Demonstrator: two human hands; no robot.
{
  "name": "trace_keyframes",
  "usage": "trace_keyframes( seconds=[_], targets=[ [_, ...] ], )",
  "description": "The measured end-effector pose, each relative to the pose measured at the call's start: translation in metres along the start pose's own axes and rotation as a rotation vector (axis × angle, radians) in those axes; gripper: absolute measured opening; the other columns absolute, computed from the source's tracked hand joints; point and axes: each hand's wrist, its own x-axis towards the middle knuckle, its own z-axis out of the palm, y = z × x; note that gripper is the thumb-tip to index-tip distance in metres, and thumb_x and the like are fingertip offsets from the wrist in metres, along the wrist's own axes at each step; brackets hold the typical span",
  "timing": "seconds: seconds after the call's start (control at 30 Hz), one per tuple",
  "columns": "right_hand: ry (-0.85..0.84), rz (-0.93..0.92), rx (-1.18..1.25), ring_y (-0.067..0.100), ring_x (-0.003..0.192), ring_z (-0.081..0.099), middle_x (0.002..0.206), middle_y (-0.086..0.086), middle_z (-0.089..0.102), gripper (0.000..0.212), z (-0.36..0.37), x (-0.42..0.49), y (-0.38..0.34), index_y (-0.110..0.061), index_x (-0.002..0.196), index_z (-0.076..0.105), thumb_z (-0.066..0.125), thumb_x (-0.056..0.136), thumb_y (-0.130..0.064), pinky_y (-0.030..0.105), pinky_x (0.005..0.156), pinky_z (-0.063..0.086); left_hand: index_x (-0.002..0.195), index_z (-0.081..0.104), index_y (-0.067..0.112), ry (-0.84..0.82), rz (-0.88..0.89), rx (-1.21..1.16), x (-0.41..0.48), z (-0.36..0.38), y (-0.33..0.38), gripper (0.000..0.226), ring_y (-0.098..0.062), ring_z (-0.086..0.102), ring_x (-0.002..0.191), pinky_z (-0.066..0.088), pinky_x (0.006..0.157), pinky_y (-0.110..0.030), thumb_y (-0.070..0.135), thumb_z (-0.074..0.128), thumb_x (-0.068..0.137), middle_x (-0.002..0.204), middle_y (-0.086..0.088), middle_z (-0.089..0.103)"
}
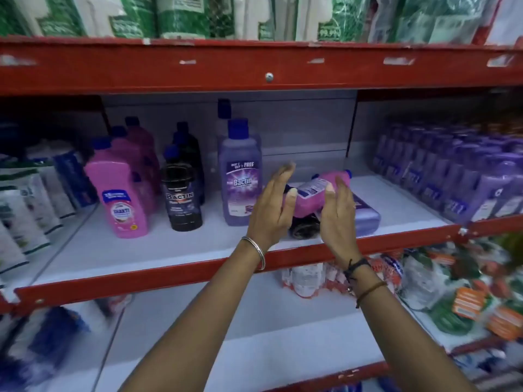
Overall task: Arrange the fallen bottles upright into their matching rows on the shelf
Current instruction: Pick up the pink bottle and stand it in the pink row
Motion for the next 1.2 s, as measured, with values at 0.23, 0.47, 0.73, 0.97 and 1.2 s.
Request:
trace_keyframes(
  seconds=[0.23, 0.47, 0.73, 0.97, 1.2],
  targets=[
    [-0.011, 0.129, -0.055, 0.038, 0.118, 0.046, 0.129, 0.023, 0.050, 0.060, -0.003, 0.035, 0.032, 0.003, 0.126, 0.042, 0.032, 0.092, -0.045, 0.041, 0.100, 0.038, 0.138, 0.040, 0.018, -0.172, -0.261, 0.108, 0.036, 0.040, -0.021, 0.043, -0.019, 0.039, 0.133, 0.032, 0.109, -0.033, 0.028, 0.036, 0.097, 0.146, -0.004, 0.041],
    [-0.072, 0.163, -0.016, 0.025, 0.062, 0.046, 0.062, 0.006, 0.052, 0.028, -0.005, 0.057, 0.035, -0.008, 0.069, 0.049, 0.048, 0.092, -0.024, 0.032, 0.052, 0.026, 0.114, 0.051, -0.001, -0.526, -0.585, 0.293, 0.087, 0.060, -0.037, 0.035, -0.041, 0.052, 0.114, 0.042, 0.091, -0.038, 0.022, 0.036, 0.094, 0.128, -0.028, 0.054],
    [-0.091, 0.235, 0.331, 0.024, 0.091, 0.070, 0.098, 0.006, 0.073, 0.010, 0.002, 0.051, 0.037, -0.027, 0.089, 0.065, 0.062, 0.082, -0.020, 0.047, 0.086, 0.056, 0.142, 0.027, 0.010, -0.406, -0.589, 0.140, 0.074, 0.034, -0.017, 0.060, -0.030, 0.062, 0.106, 0.051, 0.081, -0.033, 0.027, 0.054, 0.091, 0.126, -0.015, 0.058],
    [-0.099, 0.113, 0.358, 0.024, 0.090, 0.071, 0.103, 0.009, 0.072, 0.033, 0.010, 0.012, 0.005, -0.013, 0.110, 0.064, 0.068, 0.080, -0.024, 0.049, 0.081, 0.058, 0.121, 0.054, 0.014, -0.365, -0.484, -0.083, 0.033, -0.025, -0.015, 0.049, -0.020, 0.061, 0.091, 0.056, 0.082, -0.038, 0.016, 0.073, 0.076, 0.114, -0.008, 0.056],
    [-0.202, 0.012, 0.427, 0.021, 0.096, 0.068, 0.113, 0.009, 0.067, 0.042, 0.061, -0.041, -0.039, -0.011, 0.119, 0.054, 0.070, 0.080, -0.015, 0.034, 0.079, 0.058, 0.117, 0.057, 0.015, -0.217, -0.478, -0.212, -0.009, -0.109, -0.020, 0.036, -0.007, 0.067, 0.080, 0.057, 0.078, -0.030, 0.010, 0.066, 0.083, 0.100, 0.002, 0.067]
  ],
)
